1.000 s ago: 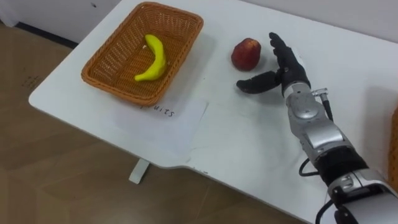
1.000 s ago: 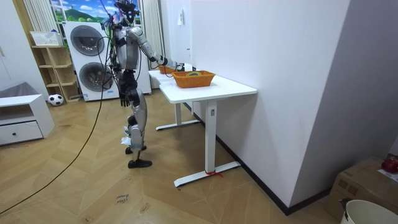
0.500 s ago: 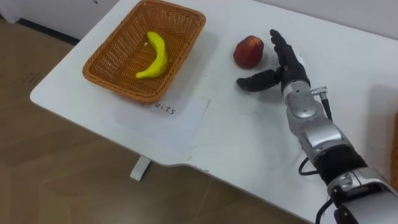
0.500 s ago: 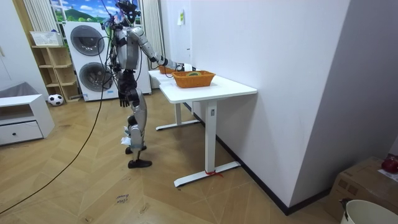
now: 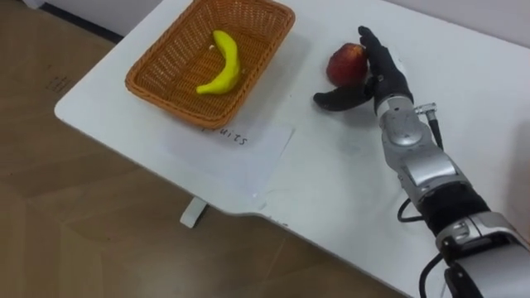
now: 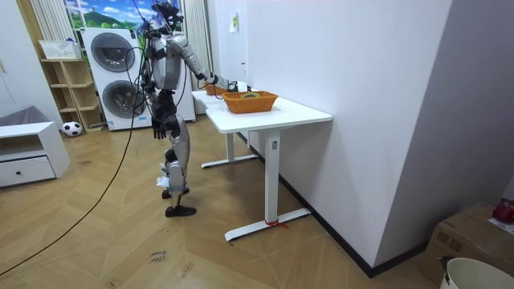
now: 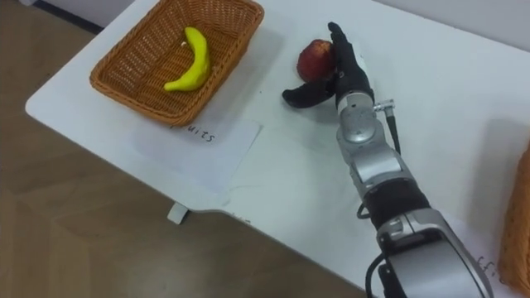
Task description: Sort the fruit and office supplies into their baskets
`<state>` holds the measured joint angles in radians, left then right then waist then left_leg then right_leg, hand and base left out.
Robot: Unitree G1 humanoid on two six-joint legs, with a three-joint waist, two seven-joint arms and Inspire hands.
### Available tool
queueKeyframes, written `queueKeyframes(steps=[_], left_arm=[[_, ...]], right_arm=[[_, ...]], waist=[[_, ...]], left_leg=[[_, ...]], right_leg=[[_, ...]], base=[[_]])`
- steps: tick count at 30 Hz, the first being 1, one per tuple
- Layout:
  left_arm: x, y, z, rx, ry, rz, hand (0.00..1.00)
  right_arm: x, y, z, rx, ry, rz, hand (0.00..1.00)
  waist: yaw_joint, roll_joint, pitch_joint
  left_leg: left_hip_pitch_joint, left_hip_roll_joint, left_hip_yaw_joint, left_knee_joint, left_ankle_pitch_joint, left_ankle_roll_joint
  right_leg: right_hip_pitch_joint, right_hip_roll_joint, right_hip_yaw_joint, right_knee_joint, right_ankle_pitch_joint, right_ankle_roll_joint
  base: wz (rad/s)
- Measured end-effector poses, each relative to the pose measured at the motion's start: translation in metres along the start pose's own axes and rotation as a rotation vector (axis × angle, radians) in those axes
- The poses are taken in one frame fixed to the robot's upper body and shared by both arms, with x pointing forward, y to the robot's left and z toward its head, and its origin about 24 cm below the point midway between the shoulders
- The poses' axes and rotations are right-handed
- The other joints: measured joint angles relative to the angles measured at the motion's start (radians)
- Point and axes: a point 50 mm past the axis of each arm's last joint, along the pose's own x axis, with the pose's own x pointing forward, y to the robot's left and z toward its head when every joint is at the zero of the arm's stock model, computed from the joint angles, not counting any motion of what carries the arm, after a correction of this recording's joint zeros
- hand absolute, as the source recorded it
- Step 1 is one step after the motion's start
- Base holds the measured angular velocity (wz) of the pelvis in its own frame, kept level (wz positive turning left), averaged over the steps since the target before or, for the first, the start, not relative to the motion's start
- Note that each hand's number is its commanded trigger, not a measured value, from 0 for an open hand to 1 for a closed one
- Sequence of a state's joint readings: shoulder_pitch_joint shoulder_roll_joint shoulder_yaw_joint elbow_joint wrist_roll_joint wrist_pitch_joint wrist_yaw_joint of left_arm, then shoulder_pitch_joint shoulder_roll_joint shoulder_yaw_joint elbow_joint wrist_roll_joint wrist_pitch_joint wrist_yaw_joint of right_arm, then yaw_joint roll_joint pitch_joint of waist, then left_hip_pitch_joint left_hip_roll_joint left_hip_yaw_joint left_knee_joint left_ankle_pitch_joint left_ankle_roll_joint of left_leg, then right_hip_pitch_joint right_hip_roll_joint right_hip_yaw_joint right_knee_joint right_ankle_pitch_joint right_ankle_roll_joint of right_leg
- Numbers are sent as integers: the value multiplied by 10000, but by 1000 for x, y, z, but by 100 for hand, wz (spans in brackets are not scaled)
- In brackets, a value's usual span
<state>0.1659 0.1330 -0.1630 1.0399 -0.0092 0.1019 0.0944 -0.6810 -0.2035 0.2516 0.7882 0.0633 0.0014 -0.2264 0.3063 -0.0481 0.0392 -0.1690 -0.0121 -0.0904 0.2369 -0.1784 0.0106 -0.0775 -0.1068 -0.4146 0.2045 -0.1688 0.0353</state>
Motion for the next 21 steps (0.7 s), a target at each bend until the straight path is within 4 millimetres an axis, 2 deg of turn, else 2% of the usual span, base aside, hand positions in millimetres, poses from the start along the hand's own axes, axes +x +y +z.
queueKeyframes(steps=[18,19,20,21], left_arm=[[0,-4,1,-19,-52,-523,0],[0,-4,1,-21,-97,-542,0],[0,-4,1,-23,-127,-574,0],[0,-4,2,-26,-186,-617,0]], right_arm=[[8,-4,1,-213,62,-167,0],[9,-5,1,-228,79,-187,47],[9,-5,1,-221,84,-203,100],[9,-6,1,-172,83,-247,100]], waist=[[102,-3,4],[131,10,17],[151,18,24],[204,28,37]], left_leg=[[-94,-6,-76,15,42,-25],[-98,-5,-74,16,46,-26],[-99,-5,-73,16,50,-27],[-102,-6,-70,16,55,-29]], right_leg=[[-87,3,-1,0,3,-5],[-88,3,-3,1,6,-10],[-88,3,-3,1,8,-13],[-92,3,-3,1,10,-17]], base=[[0],[0],[0],[0]])
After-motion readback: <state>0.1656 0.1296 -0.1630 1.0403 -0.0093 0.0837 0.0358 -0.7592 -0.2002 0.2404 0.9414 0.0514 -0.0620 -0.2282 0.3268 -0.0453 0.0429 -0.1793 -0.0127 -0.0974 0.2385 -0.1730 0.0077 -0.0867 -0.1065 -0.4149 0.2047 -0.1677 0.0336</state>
